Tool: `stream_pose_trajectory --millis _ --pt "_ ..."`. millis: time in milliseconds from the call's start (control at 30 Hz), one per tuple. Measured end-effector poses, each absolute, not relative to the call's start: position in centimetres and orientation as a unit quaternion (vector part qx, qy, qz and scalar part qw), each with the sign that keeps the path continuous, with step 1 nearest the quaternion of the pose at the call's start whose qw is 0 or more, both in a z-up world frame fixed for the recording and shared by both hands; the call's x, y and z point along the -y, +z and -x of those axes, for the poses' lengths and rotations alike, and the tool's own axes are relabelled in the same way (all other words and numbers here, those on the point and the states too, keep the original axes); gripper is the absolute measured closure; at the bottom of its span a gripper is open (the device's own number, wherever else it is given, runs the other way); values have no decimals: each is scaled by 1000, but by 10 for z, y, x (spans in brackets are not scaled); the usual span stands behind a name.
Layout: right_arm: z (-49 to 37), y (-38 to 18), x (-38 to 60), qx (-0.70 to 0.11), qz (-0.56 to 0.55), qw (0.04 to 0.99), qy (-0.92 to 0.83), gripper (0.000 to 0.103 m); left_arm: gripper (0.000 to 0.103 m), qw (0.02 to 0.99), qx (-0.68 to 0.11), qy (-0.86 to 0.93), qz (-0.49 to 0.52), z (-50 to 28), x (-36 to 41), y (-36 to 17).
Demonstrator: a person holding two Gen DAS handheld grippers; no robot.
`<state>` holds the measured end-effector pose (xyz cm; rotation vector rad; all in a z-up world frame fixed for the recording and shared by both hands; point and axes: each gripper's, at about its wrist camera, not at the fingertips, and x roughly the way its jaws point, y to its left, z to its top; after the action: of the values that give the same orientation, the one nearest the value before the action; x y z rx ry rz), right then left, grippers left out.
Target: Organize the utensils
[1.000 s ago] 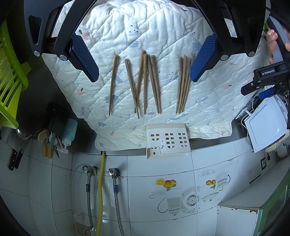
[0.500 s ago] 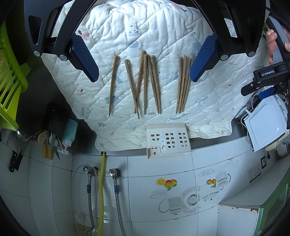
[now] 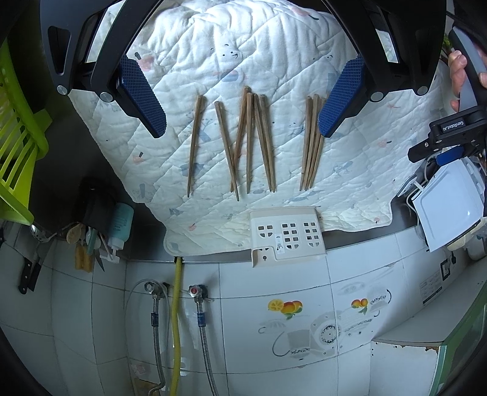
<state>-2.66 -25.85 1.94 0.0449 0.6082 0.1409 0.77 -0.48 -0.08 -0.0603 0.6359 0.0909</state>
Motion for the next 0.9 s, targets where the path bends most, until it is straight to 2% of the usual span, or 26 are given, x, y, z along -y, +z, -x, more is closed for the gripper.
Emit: stream_pose_trajectory --millis 900 --pt "9 6 284 -312 -28 949 46 7 6 942 -331 49 37 -29 28 -15"
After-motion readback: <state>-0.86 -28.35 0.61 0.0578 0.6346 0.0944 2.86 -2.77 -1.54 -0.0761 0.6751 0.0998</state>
